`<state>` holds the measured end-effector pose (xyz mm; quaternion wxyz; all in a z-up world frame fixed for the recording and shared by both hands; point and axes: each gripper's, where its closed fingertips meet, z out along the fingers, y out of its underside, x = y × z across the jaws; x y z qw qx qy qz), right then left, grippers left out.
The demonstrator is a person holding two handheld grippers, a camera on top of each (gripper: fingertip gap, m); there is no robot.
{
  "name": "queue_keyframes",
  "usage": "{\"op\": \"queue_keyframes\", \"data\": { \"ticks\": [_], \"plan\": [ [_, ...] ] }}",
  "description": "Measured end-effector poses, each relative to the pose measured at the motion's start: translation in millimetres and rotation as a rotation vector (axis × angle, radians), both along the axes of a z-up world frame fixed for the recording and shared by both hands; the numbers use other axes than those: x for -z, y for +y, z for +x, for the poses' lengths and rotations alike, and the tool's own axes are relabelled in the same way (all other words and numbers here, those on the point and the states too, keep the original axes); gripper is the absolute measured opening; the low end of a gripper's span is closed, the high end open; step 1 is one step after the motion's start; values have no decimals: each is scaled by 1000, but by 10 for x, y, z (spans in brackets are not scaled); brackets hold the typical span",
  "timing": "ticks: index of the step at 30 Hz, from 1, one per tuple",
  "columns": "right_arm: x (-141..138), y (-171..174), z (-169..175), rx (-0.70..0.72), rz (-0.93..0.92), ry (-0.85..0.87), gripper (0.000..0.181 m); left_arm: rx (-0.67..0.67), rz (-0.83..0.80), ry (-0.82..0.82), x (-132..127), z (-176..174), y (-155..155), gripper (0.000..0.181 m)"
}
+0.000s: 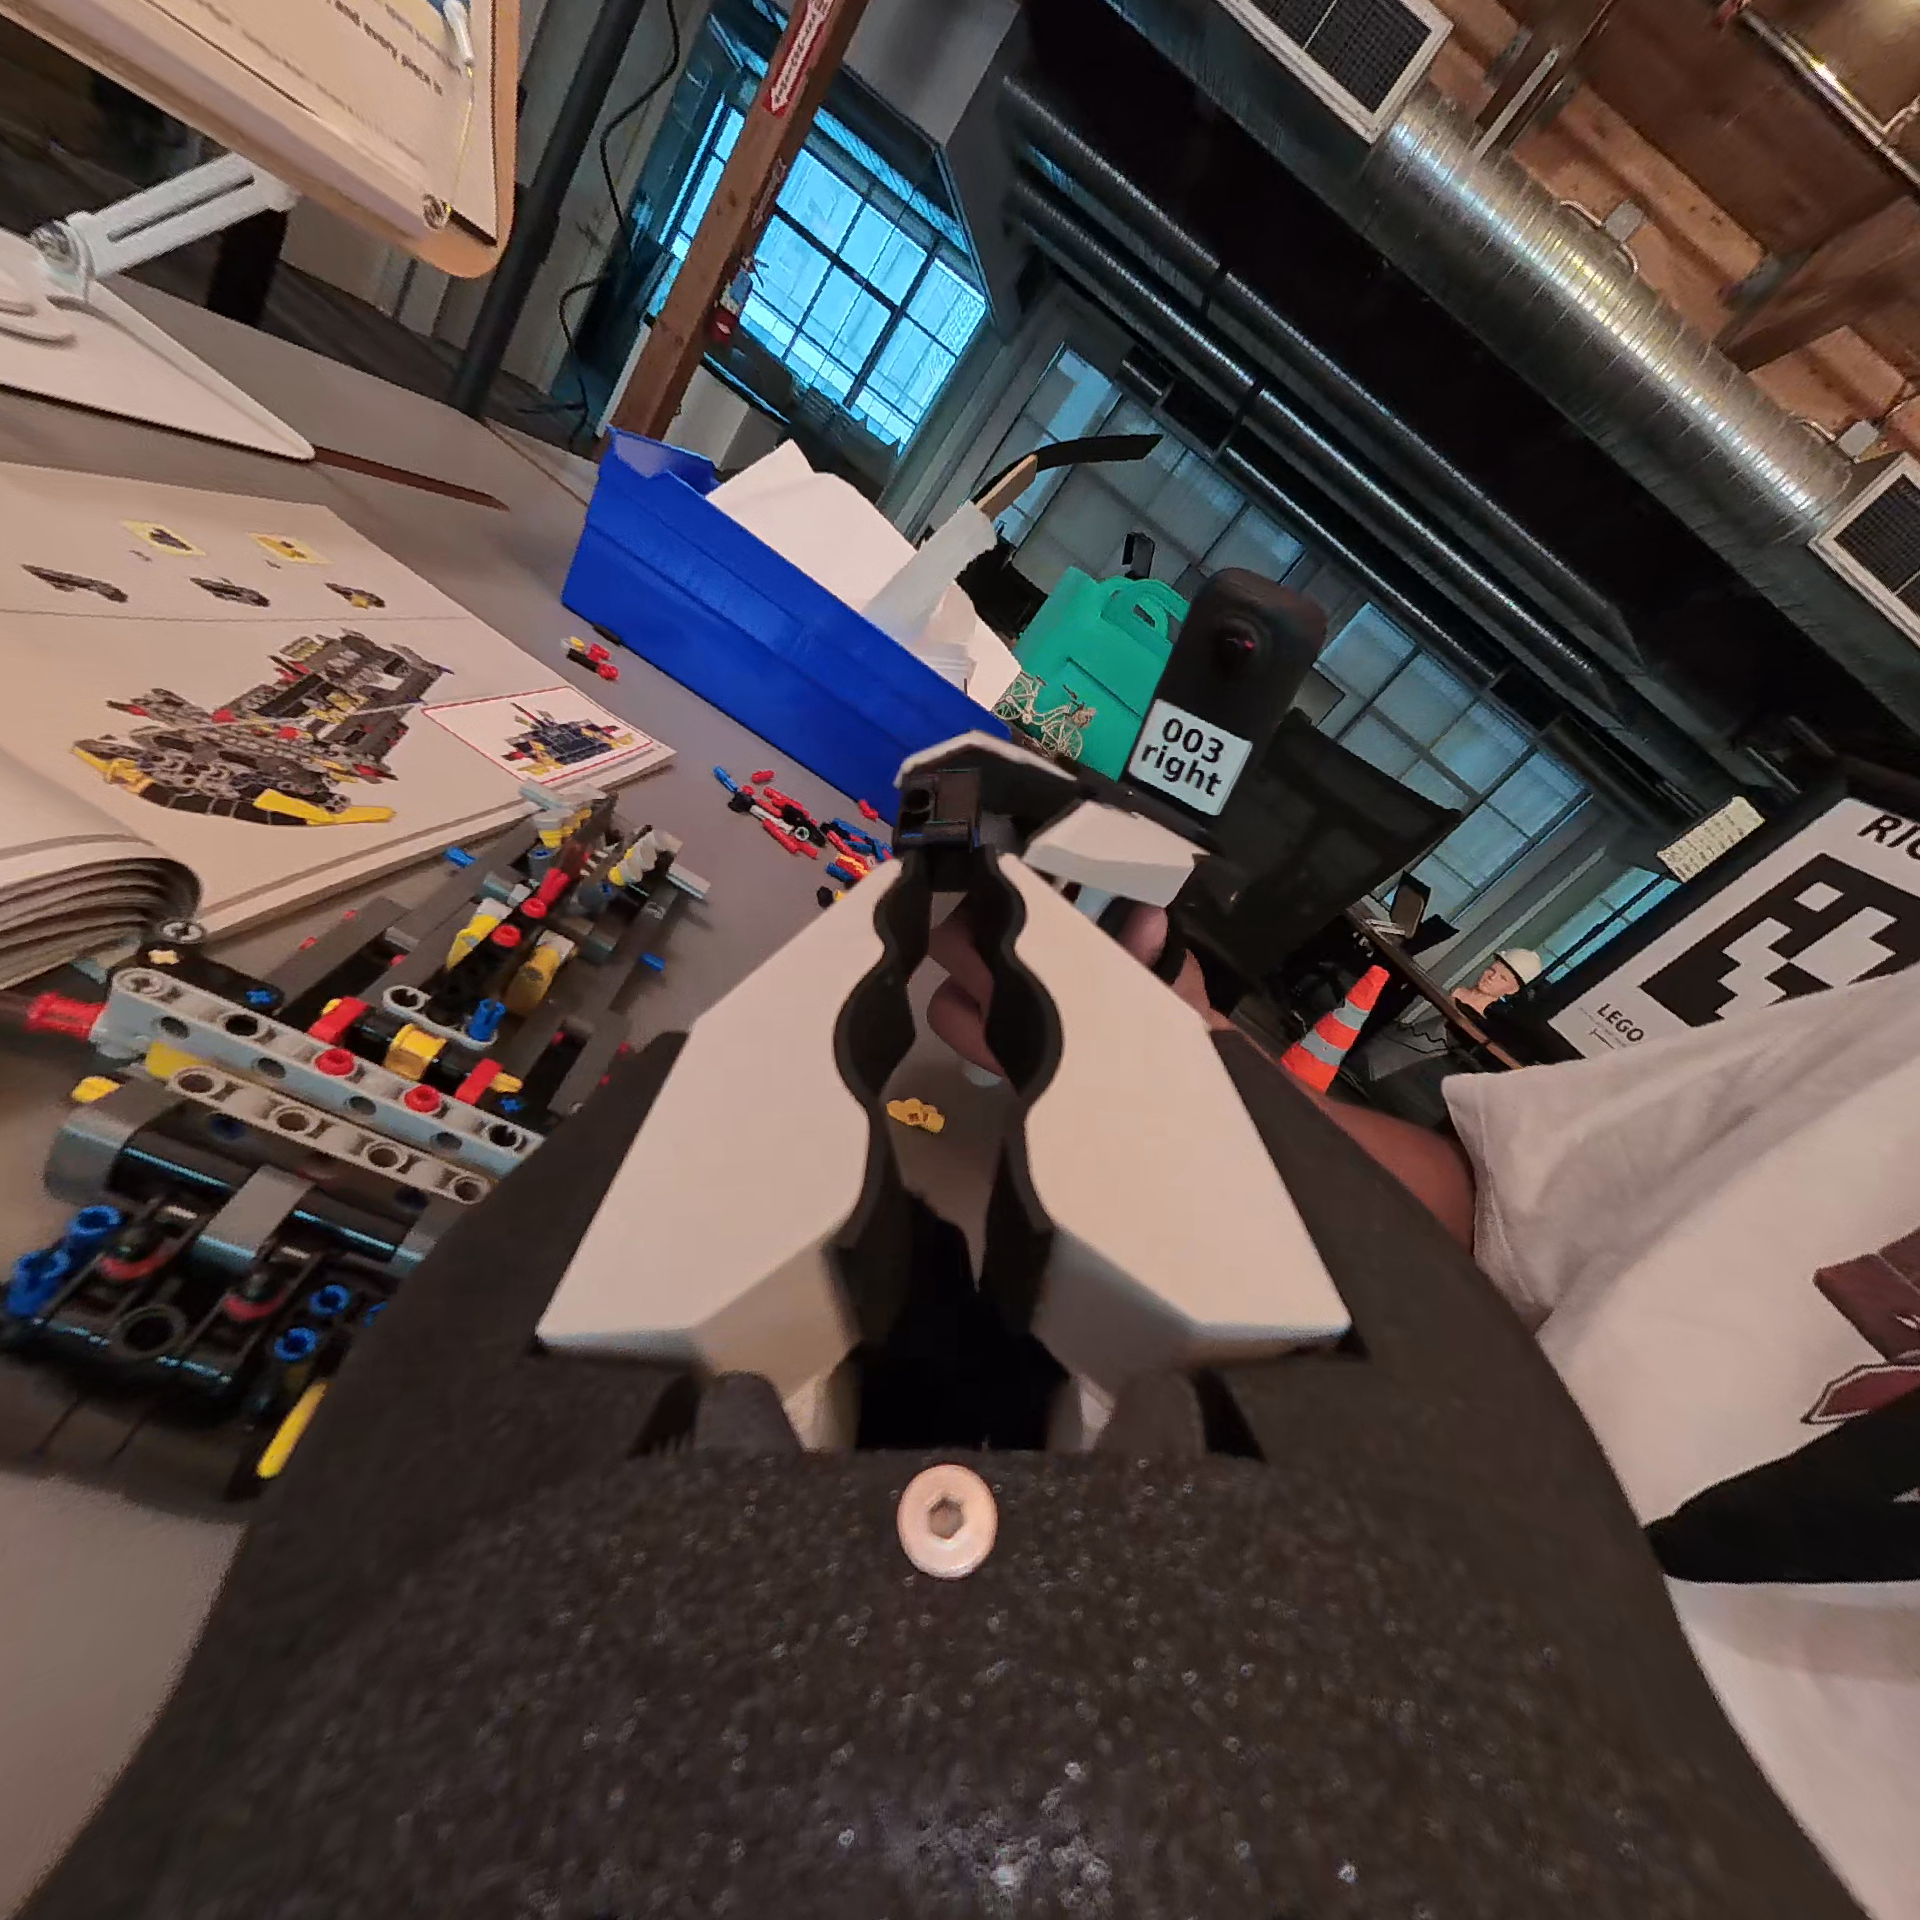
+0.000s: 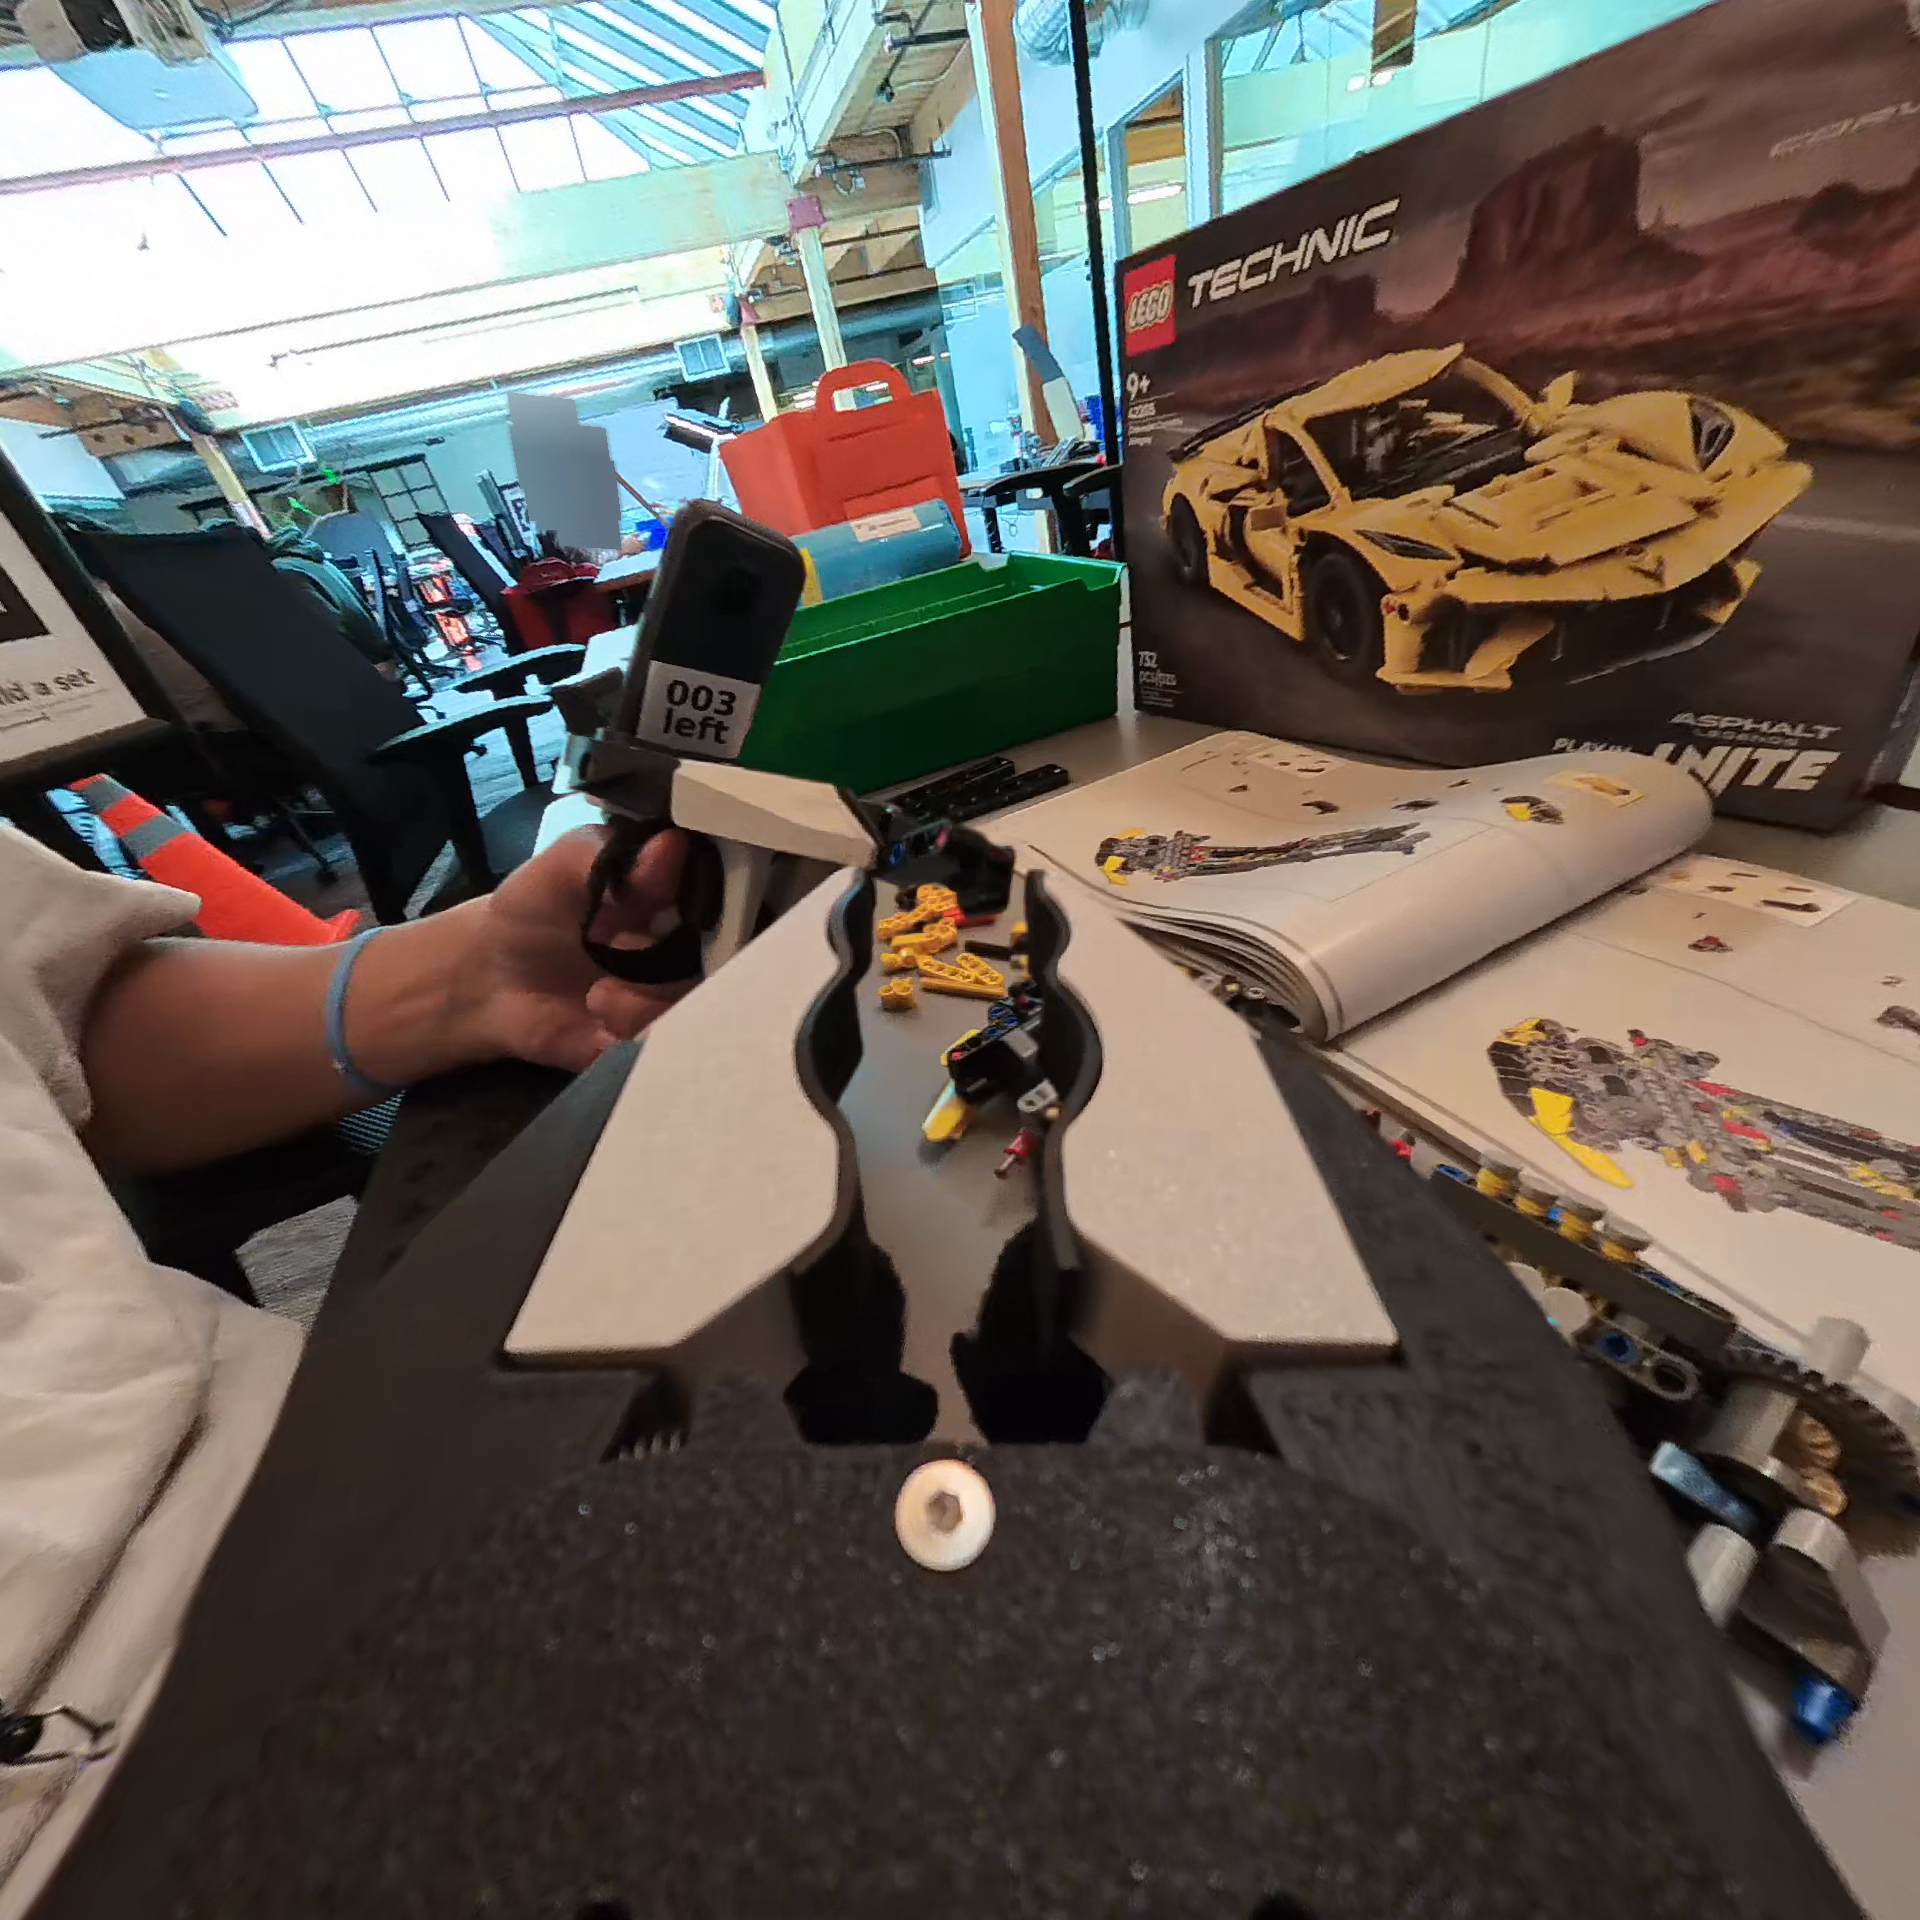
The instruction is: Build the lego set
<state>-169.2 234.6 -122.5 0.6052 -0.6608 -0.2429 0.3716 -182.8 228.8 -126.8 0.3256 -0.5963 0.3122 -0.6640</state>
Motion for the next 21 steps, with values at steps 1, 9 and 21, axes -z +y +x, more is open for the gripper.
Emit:
{"op": "queue_keyframes", "data": {
  "ticks": [1,9,21],
  "plan": [
    [-7,3,17,11,19,-15,26,1,-6,2,8,5,1,6],
    [117,72,38,131,155,-262,18,53,-93,-30,-2,13,-38,6],
    [254,-55,4,-37,-5,-235,7,54,72,52,44,79,-187,8]
  ]
}}
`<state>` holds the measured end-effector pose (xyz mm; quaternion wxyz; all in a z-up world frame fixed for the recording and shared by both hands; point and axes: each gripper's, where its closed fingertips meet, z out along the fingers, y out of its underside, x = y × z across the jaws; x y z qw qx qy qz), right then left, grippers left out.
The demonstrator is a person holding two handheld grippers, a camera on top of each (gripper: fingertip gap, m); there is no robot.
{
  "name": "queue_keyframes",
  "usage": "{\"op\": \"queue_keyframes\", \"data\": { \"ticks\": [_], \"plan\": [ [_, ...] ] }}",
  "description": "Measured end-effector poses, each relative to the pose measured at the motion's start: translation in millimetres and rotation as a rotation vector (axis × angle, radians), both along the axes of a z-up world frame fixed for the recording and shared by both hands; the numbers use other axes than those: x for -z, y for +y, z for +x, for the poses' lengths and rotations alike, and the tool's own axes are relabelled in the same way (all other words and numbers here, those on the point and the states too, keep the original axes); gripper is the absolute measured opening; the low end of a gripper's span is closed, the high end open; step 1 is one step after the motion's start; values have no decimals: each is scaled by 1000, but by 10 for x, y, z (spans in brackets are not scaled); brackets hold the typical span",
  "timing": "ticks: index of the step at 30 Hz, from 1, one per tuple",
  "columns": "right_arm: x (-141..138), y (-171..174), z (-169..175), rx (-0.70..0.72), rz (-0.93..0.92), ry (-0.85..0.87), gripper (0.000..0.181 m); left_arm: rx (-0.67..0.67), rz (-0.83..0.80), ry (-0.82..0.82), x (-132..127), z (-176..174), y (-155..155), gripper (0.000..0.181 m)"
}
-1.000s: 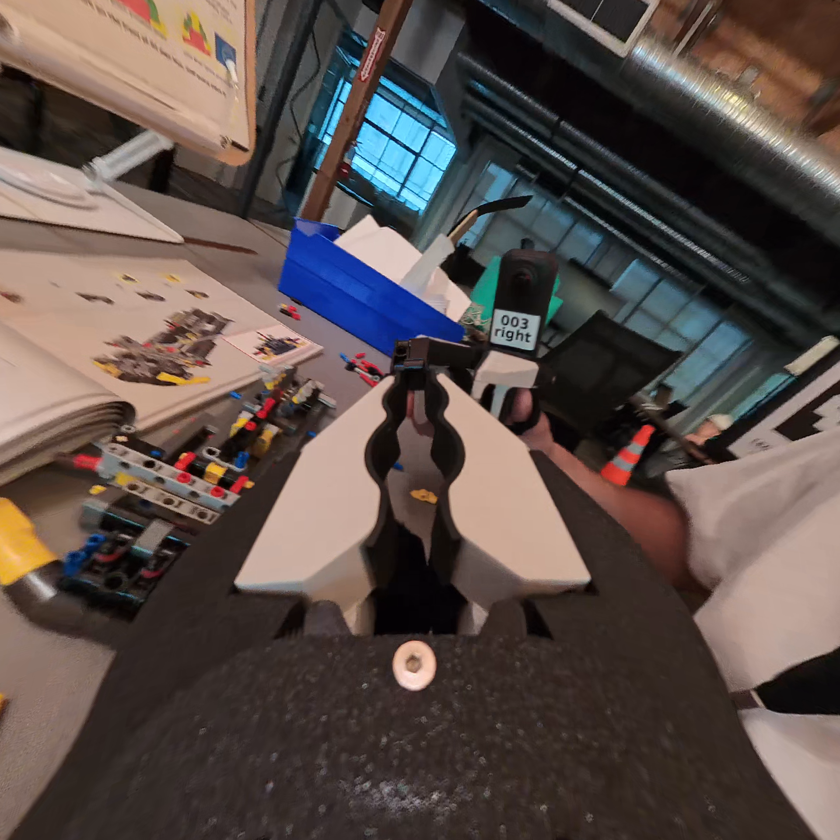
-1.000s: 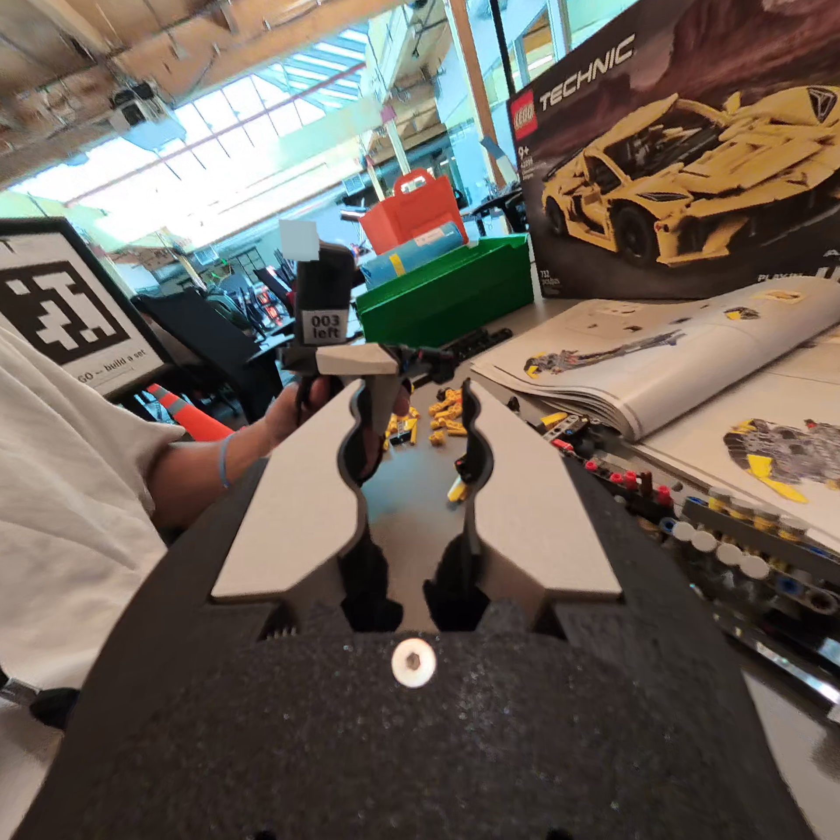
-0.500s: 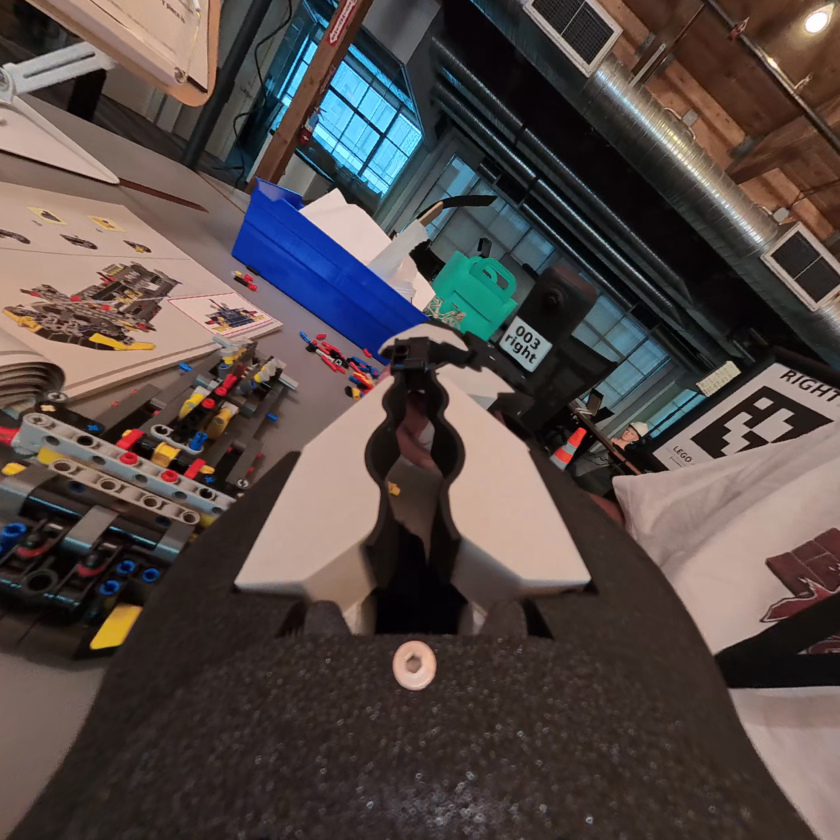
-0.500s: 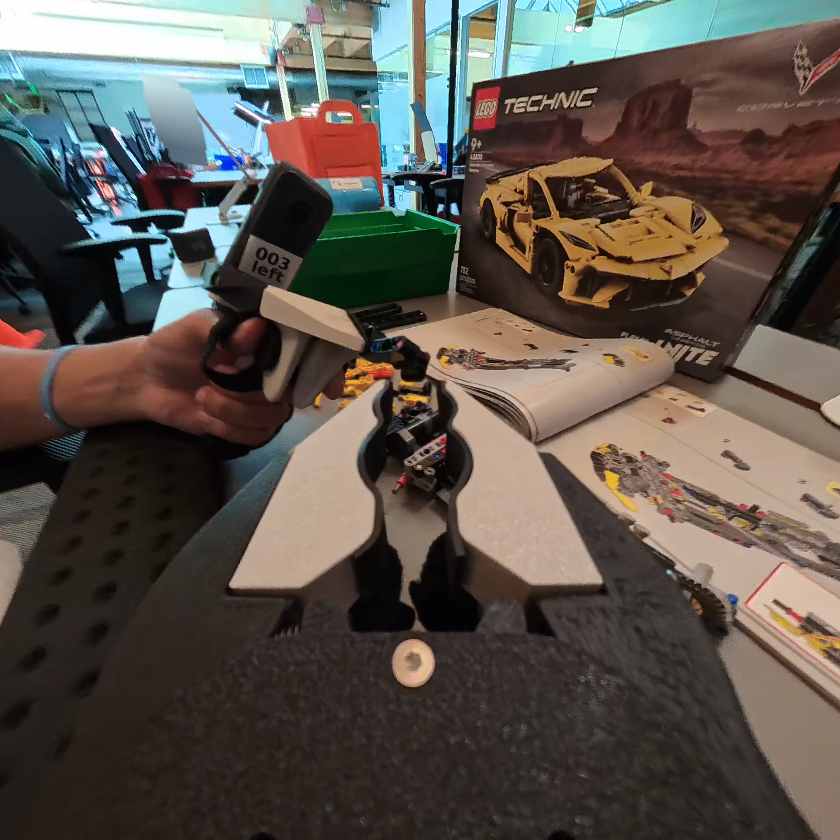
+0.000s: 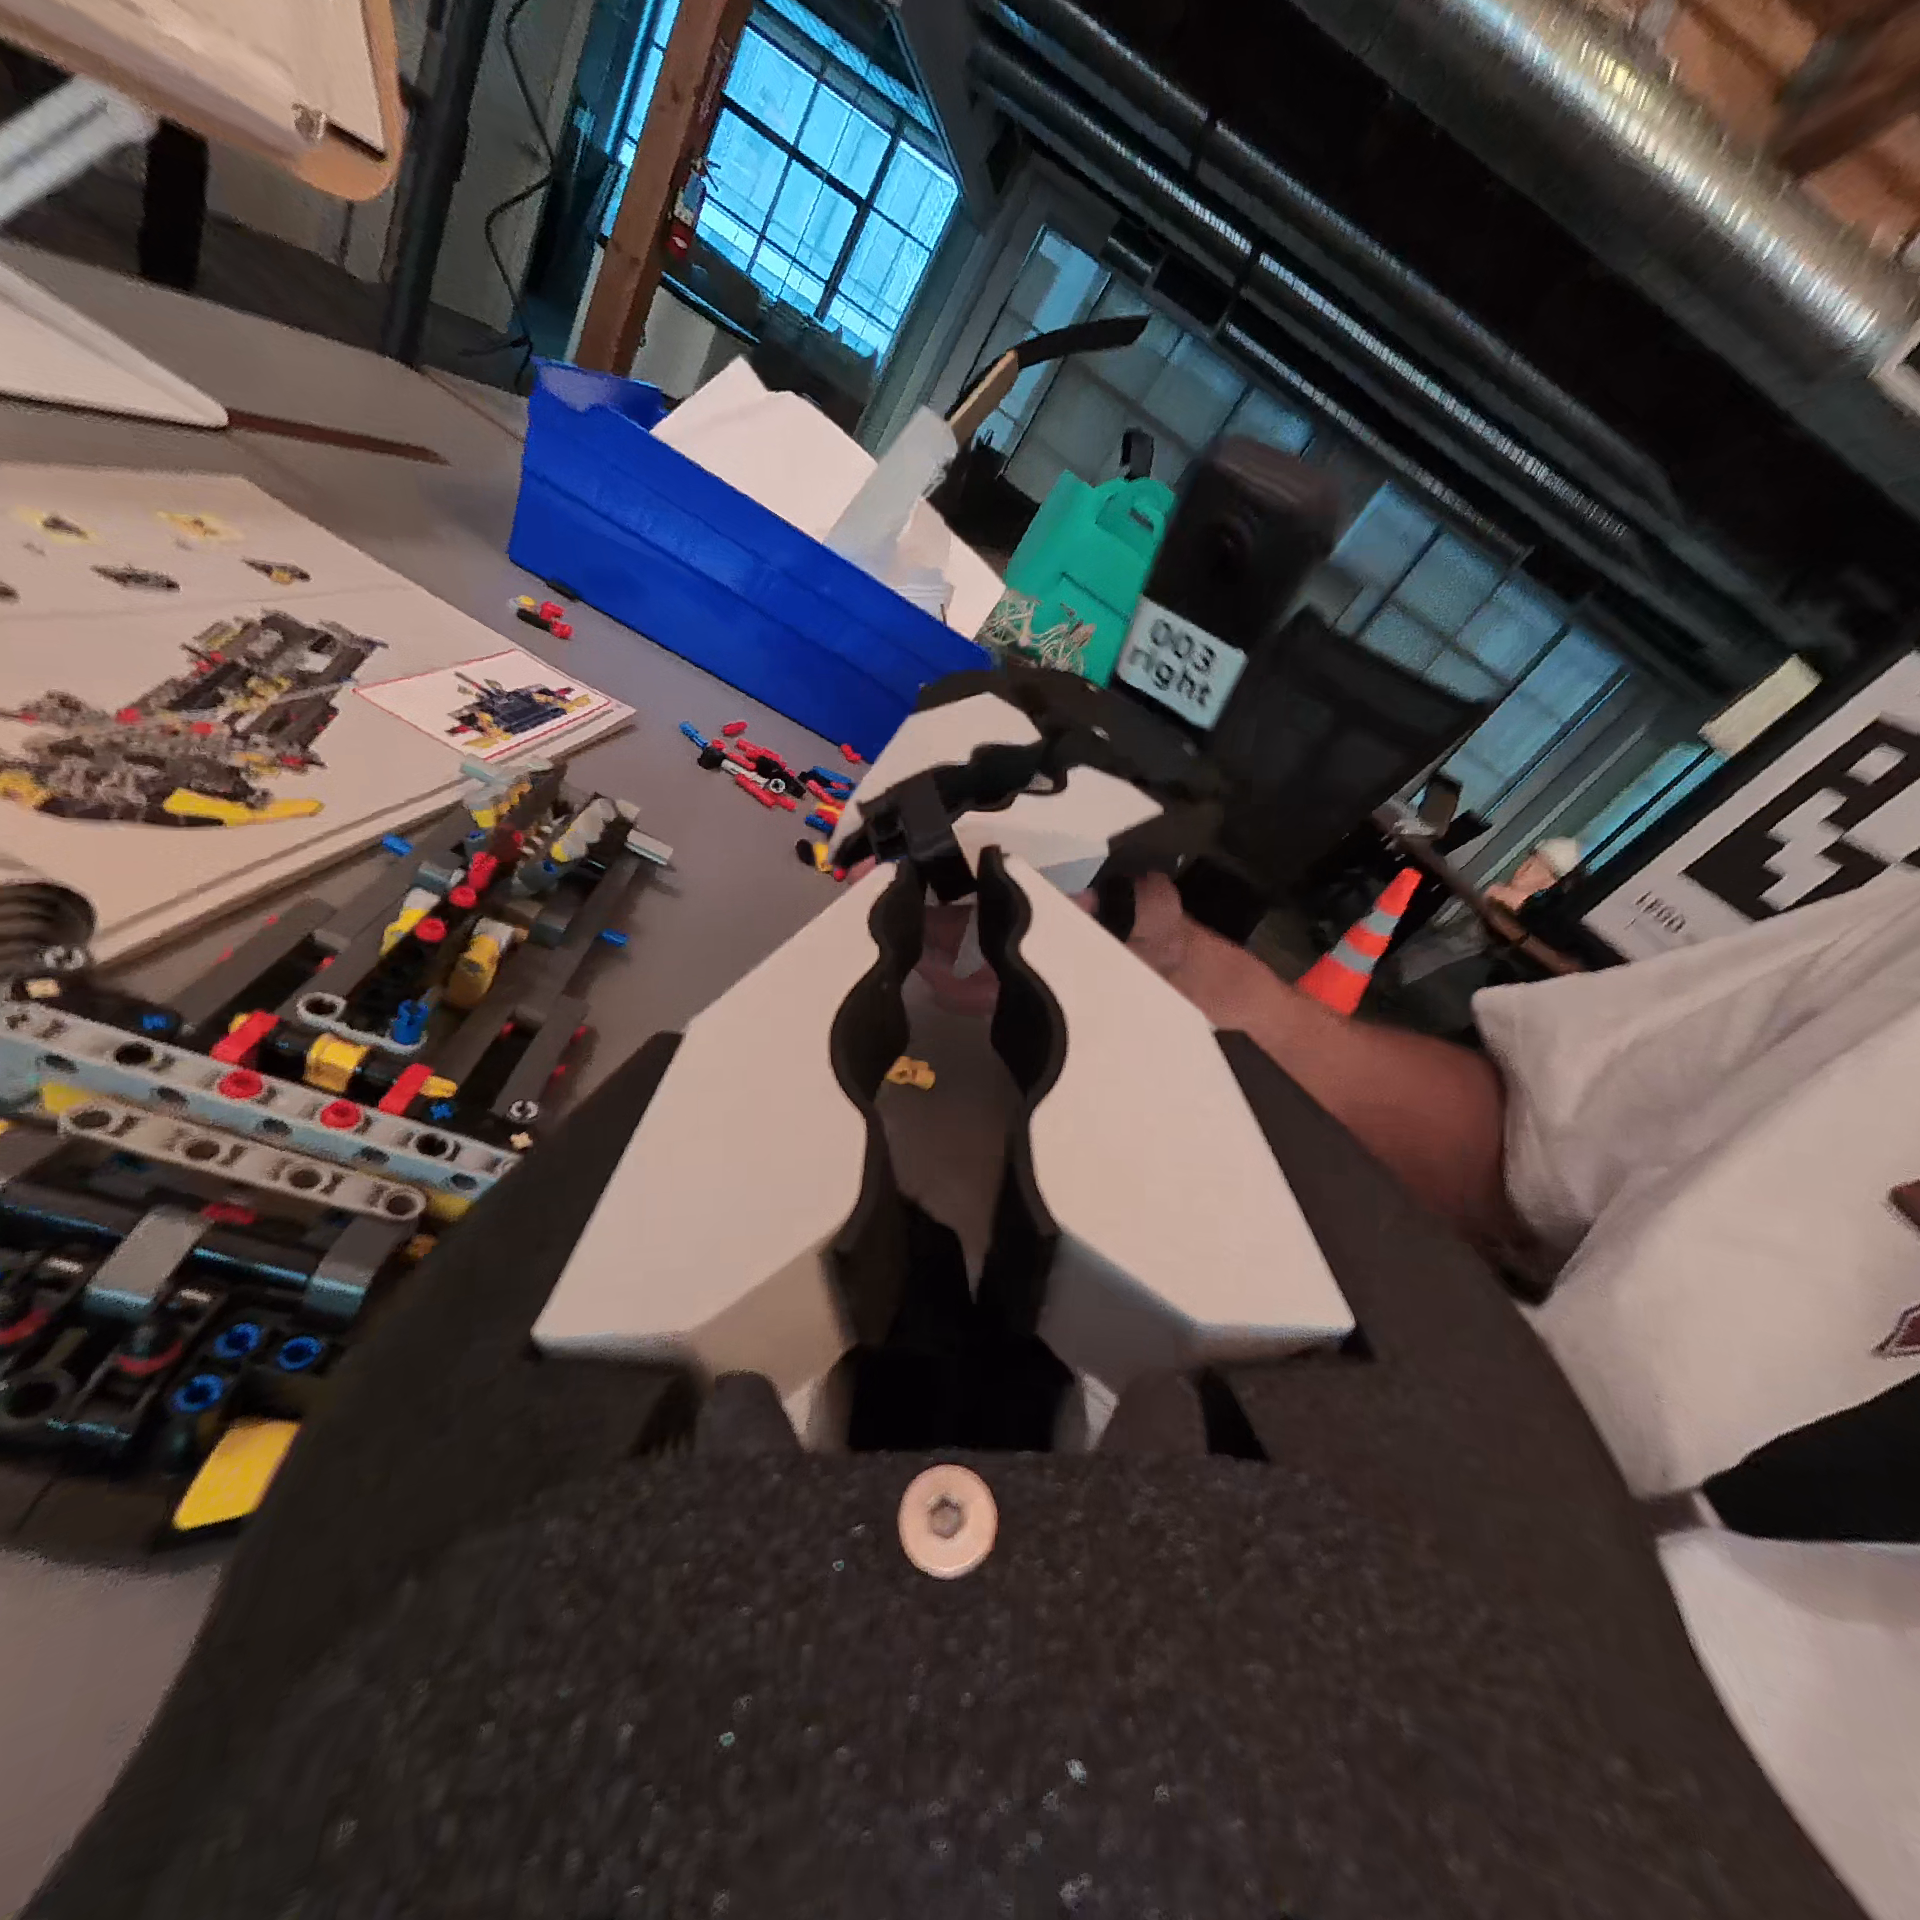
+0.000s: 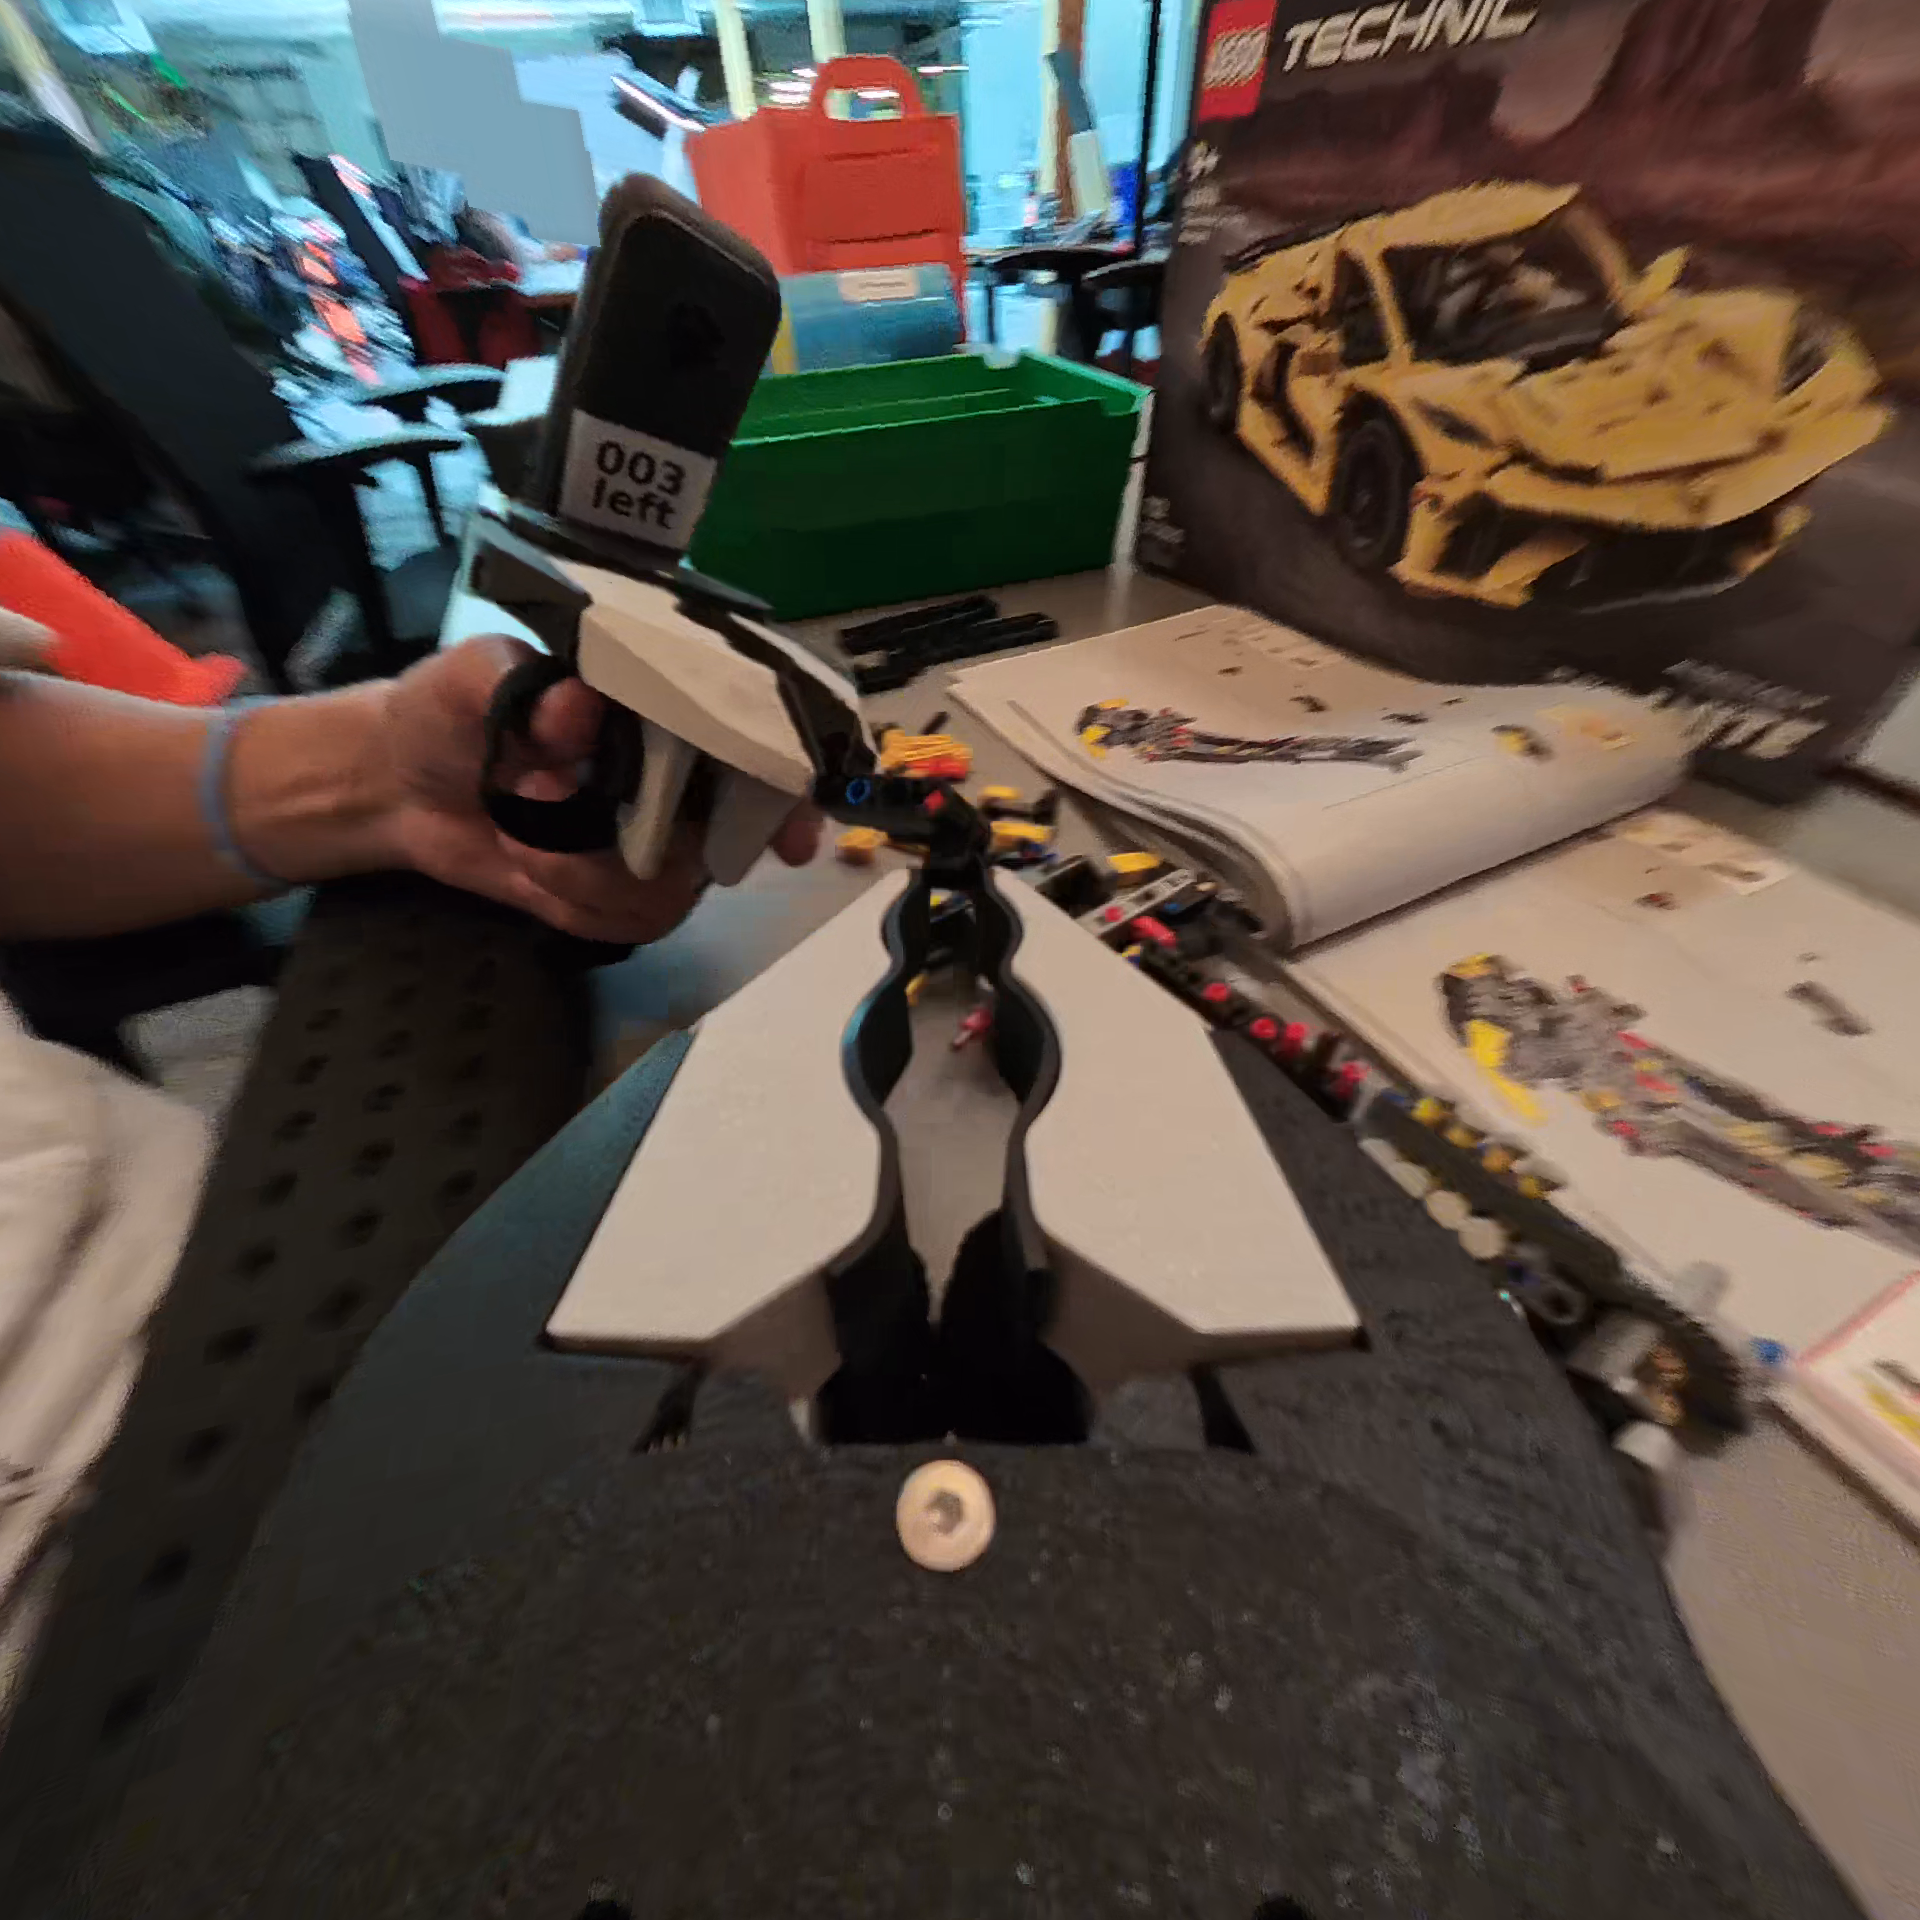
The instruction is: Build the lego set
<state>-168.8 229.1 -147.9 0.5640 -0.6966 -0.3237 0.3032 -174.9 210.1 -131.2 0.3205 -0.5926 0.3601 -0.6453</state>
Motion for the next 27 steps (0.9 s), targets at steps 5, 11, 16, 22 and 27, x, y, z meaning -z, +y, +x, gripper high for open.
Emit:
{"op": "queue_keyframes", "data": {
  "ticks": [5,11,16,22,27],
  "plan": [
    [35,-118,10,-138,-107,64,8,-22,192,47,18,43,-126,10],
    [142,85,102,67,11,-111,12,-104,86,69,67,8,89,6],
    [69,150,37,146,66,-131,22,-112,-47,44,92,-28,198,6],
    [56,201,54,202,128,-193,13,-52,-76,35,91,15,117,6],
    [46,74,39,85,112,-158,7,39,3,56,82,61,-63,6]
  ]
}}
